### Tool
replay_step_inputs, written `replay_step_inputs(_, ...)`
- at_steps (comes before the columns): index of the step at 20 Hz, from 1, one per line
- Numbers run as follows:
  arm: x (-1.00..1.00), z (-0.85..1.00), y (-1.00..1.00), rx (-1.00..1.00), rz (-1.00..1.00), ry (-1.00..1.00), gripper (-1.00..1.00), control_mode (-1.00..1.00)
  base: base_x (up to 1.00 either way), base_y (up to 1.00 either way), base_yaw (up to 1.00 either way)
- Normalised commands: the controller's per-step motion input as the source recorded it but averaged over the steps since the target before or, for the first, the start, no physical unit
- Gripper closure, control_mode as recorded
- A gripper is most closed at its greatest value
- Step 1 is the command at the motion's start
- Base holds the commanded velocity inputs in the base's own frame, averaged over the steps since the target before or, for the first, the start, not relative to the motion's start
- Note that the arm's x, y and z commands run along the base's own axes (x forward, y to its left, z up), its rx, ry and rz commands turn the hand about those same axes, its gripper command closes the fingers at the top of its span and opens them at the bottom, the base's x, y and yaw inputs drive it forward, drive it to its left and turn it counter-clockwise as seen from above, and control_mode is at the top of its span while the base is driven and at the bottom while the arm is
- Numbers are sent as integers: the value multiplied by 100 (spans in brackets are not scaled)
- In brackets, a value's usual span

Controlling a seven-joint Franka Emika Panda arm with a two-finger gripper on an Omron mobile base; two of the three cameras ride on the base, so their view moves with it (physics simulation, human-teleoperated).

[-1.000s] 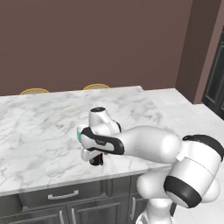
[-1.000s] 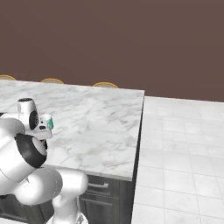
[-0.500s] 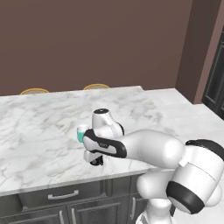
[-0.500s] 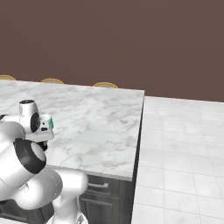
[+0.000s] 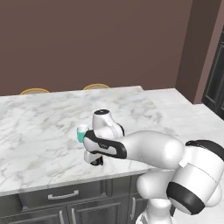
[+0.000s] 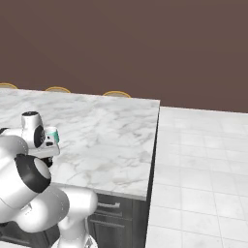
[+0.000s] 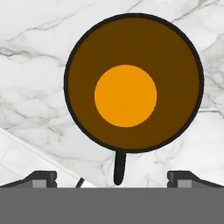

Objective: Pick the mug and mug and place them in the sink. Then turn on the water.

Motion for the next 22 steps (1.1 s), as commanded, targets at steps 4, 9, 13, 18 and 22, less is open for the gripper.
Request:
replay_step_inputs(4, 3, -8, 0, 0, 0, -2, -100, -100, 0, 0, 0)
replay_step_inputs(9, 0, -13, 0, 0, 0, -2, -100, -100, 0, 0, 0)
replay_step_inputs(13, 0, -15, 0, 0, 0, -3, -100, -100, 0, 0, 0)
replay_step_inputs(18, 0, -15, 0, 0, 0, -3, -100, -100, 0, 0, 0)
replay_step_inputs(22, 0, -11, 0, 0, 0, -1, -100, -100, 0, 0, 0)
